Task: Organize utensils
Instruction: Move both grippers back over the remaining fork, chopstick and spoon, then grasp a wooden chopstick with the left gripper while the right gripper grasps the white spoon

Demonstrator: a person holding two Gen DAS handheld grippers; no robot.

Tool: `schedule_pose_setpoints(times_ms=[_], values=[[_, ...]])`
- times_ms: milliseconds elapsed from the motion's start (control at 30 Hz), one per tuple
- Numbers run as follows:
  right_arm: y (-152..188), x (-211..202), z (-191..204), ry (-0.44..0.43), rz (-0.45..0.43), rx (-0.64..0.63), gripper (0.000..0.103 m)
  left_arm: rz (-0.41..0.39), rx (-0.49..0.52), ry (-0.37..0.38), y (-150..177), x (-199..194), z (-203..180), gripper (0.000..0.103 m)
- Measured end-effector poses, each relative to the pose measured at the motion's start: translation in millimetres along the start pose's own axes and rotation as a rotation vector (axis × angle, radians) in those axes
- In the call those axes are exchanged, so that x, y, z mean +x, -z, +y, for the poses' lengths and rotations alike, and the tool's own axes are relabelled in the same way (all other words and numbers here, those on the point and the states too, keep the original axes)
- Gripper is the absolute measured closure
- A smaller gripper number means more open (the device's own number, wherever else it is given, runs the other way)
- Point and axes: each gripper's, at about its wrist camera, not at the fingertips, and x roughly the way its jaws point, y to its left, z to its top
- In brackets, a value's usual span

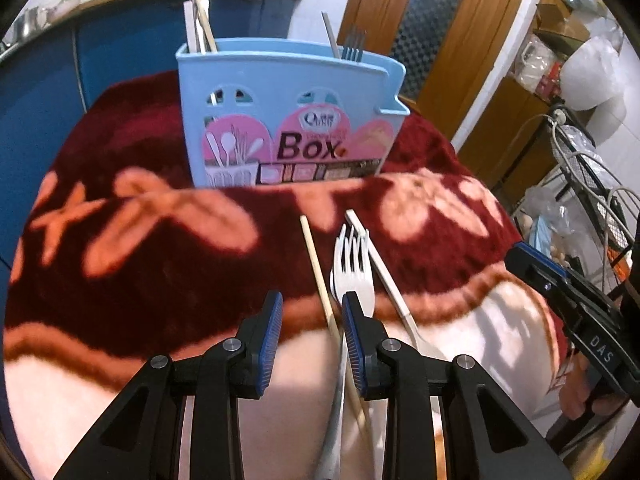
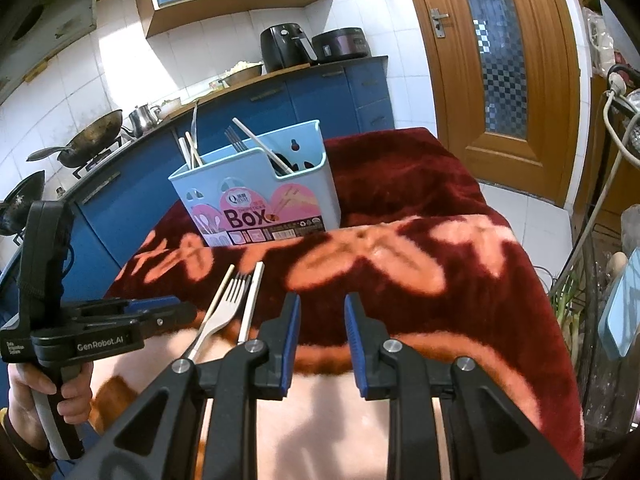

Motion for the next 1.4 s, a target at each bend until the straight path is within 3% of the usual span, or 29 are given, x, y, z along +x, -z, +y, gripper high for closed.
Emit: schedule_pose_setpoints(times_ms=[467, 633, 933, 1233, 1400], values=[[3.7, 2.9, 0.8, -0.007, 0.019, -0.003, 0.077, 0.079, 0.02, -0.021, -9.3, 22.3, -2.5, 0.072], [3.7, 3.0, 0.7, -0.007, 0.019, -0.002, 0.077, 0.144, -0.007, -0.009, -20.4, 31.6, 0.0, 0.084], [6.3, 8.1, 3.6, -0.024, 0.042, -0.007, 0.077, 0.216, 0.002, -0.022, -34.5, 46.0, -4.0, 0.095], [6.3, 16.3, 12.0, -0.048, 0.097, -0.033, 0.077, 0.126, -0.119, 0.056, -23.6, 28.9, 18.9, 0.096], [6.8, 25.9, 21.0, -0.073, 0.146, -0.042, 0.077, 0.017, -0.166, 0.058, -25.6, 3.1, 41.7, 0.099]])
